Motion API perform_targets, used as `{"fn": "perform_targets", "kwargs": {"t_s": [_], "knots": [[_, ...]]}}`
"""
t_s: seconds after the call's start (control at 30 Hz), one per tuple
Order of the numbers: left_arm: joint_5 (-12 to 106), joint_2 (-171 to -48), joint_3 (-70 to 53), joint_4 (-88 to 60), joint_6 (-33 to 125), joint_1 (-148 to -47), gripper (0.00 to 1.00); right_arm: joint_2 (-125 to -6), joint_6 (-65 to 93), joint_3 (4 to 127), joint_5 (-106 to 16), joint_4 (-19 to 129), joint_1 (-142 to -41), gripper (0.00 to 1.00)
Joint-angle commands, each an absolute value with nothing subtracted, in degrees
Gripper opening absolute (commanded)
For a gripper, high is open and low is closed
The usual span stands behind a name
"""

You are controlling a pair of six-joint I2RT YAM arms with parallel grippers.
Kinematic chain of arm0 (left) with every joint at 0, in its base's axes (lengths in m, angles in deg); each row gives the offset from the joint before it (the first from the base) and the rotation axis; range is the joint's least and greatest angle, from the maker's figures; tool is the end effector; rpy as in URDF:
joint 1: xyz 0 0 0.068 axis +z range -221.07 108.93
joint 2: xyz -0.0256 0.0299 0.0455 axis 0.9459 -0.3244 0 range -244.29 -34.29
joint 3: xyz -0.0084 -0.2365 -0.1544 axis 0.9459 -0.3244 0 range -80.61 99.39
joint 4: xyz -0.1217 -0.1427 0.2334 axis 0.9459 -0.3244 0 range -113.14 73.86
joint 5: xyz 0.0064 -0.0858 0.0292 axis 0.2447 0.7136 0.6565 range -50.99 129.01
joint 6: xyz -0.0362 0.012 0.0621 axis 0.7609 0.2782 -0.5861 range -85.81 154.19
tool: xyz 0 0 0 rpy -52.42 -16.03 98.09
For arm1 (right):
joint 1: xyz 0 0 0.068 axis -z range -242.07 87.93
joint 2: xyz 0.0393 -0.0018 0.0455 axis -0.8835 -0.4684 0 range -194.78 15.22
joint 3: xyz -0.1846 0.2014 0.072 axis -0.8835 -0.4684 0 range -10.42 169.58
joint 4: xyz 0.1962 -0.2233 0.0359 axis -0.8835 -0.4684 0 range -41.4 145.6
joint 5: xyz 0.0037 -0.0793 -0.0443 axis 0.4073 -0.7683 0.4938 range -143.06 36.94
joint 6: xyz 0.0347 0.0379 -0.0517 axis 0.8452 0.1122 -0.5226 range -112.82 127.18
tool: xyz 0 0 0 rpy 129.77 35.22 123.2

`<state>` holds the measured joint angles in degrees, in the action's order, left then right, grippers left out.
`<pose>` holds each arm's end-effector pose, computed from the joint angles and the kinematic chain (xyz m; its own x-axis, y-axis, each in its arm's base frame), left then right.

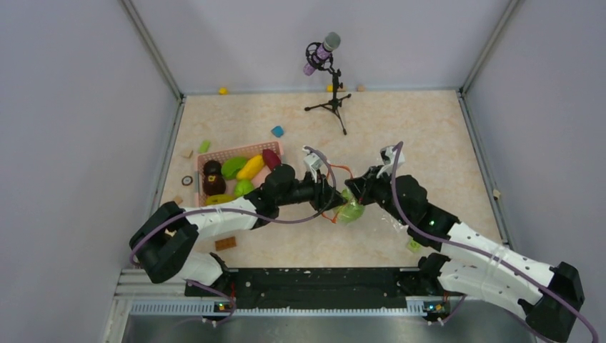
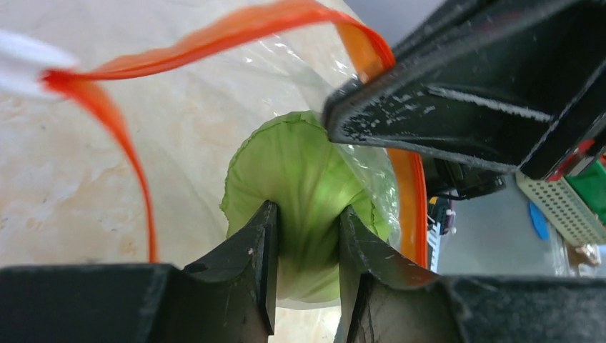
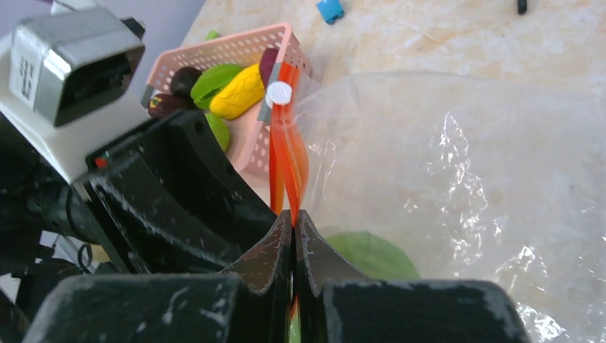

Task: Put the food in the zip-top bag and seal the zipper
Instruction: Place the fake vegetable in the zipper food storage bag.

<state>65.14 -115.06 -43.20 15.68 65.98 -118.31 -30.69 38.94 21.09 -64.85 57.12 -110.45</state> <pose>0.2183 -0.2753 0.2062 -0.6171 -0.0293 -0.7864 0.7377 0.3263 -0.5910 0.1756 0.1790 0.2678 -0.4416 0.2789 -0.8528 -0.4317 0.7672 0.4745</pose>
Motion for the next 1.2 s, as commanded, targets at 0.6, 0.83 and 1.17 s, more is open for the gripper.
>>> {"fn": "perform_targets", "kwargs": {"t_s": [0.6, 0.83, 1.17], "knots": [[51.3, -105.9, -36.7, 2.1, 59.5, -121.6, 0.77, -30.3, 47.2, 24.3, -68.2, 58.5, -110.9, 0.00], [46.9, -98.2, -38.4, -1.6, 59.2, -121.6, 0.85, -30.0, 46.9, 25.7, -69.6, 56.6, -110.8, 0.00], [22.0, -91.4, -39.6, -14.7, 62.4, -121.3, 0.94, -28.5, 45.7, 26.7, -71.6, 53.9, -110.1, 0.00]]}}
